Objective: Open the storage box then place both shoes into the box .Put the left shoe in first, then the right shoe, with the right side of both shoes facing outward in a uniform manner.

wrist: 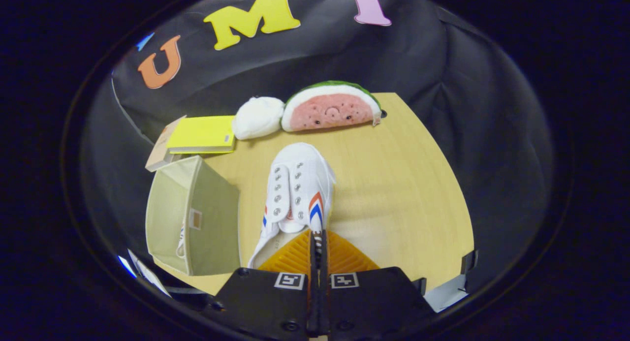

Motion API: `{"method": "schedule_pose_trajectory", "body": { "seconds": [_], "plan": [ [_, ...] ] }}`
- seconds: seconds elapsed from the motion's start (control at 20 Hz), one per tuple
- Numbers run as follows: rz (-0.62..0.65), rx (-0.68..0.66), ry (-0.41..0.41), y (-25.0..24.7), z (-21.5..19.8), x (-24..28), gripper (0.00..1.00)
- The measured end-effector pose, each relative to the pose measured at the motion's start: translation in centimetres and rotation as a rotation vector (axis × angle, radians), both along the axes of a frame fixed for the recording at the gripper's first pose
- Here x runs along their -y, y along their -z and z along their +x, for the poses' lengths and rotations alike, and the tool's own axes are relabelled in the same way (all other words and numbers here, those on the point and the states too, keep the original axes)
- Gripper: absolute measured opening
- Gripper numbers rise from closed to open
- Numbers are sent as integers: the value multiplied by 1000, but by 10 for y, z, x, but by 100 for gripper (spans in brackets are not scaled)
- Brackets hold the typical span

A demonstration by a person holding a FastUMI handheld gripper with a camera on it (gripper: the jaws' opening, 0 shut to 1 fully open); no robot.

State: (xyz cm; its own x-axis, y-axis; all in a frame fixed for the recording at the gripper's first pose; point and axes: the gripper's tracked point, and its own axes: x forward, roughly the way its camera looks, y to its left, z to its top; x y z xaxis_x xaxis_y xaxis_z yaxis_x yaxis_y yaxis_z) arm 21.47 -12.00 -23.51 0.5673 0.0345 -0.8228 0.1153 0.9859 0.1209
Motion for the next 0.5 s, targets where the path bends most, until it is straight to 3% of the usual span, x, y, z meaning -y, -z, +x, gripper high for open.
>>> {"method": "schedule_pose_trajectory", "body": {
  "seconds": [0.5],
  "plan": [
    [38, 123, -62, -51, -15, -130, 6]
  ]
}}
